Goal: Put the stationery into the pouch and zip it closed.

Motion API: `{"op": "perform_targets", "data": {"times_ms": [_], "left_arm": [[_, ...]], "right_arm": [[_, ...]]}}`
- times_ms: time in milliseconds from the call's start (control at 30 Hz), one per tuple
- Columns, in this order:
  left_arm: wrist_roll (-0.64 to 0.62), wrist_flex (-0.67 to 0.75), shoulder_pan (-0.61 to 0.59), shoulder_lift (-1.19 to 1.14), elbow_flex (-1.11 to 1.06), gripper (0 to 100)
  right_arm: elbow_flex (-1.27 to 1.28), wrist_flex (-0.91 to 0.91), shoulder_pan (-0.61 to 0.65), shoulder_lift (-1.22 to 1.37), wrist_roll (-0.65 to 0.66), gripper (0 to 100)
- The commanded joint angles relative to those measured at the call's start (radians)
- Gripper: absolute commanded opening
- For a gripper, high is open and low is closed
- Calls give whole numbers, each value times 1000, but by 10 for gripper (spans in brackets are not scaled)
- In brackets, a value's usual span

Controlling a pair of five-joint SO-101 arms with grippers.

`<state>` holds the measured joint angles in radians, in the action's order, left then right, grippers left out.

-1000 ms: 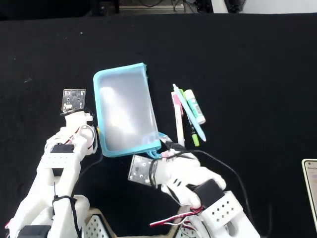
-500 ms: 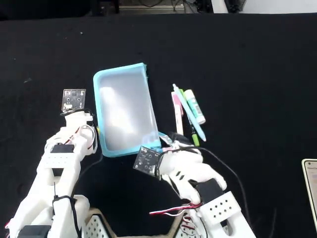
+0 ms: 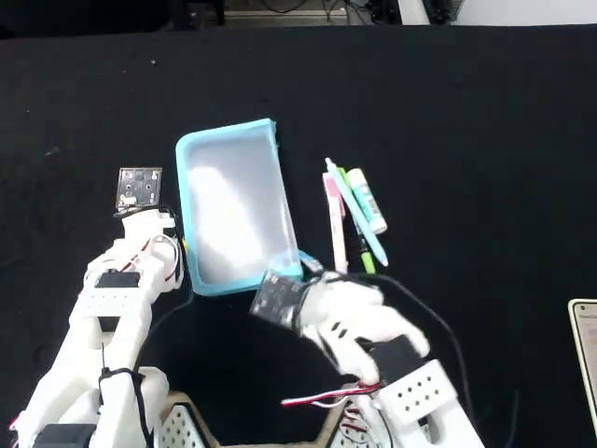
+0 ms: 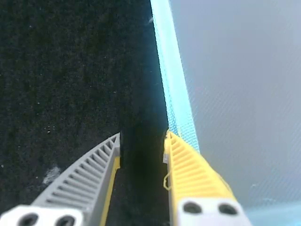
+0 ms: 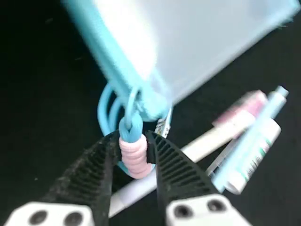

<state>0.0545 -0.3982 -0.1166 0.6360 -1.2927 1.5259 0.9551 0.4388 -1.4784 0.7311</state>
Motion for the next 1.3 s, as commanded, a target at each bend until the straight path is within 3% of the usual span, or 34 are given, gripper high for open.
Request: {"op": "perform_targets", "data": {"times_ms": [0, 100, 233, 433, 633, 767, 1100, 1267], "left_arm": [[-6, 18, 13, 0, 48, 156], [-6, 18, 13, 0, 45, 156], [-5, 18, 13, 0, 44, 156], [-5, 18, 13, 0, 44, 156], [-5, 18, 13, 0, 44, 156], [-5, 18, 13, 0, 44, 156], [-5, 18, 13, 0, 42, 156], [-5, 18, 13, 0, 42, 156]], "right_arm": [[-311, 180, -60, -12, -127, 11], [-458, 293, -58, -10, -203, 12], [-440, 307, -58, 68, -227, 14], [-464, 245, -61, 452, -229, 15], [-742, 454, -58, 769, -341, 20], [-848, 563, -60, 892, -351, 127], [-742, 563, -54, 791, -279, 116], [-633, 543, 34, 673, -161, 136]]}}
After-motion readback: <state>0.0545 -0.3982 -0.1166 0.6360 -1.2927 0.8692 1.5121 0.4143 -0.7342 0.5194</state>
